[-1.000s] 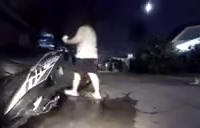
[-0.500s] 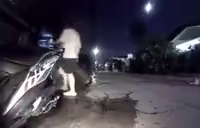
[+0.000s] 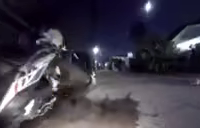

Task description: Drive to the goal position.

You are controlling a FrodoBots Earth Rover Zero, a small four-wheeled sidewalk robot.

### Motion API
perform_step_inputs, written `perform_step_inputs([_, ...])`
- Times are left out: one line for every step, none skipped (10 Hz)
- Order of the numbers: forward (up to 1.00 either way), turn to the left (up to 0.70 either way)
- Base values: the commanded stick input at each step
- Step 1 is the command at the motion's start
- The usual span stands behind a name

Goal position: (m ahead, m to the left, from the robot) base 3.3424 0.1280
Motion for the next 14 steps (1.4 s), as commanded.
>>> perform_step_inputs([0.85,0.06])
perform_step_inputs([0.85,0.06])
perform_step_inputs([0.85,0.06])
perform_step_inputs([0.85,0.06])
perform_step_inputs([0.85,0.06])
perform_step_inputs([0.85,0.06])
perform_step_inputs([0.85,0.06])
perform_step_inputs([0.85,0.27])
perform_step_inputs([0.85,0.4])
perform_step_inputs([0.85,0.4])
perform_step_inputs([0.85,0.4])
perform_step_inputs([0.85,0.4])
perform_step_inputs([0.85,0.4])
perform_step_inputs([0.85,0.4])
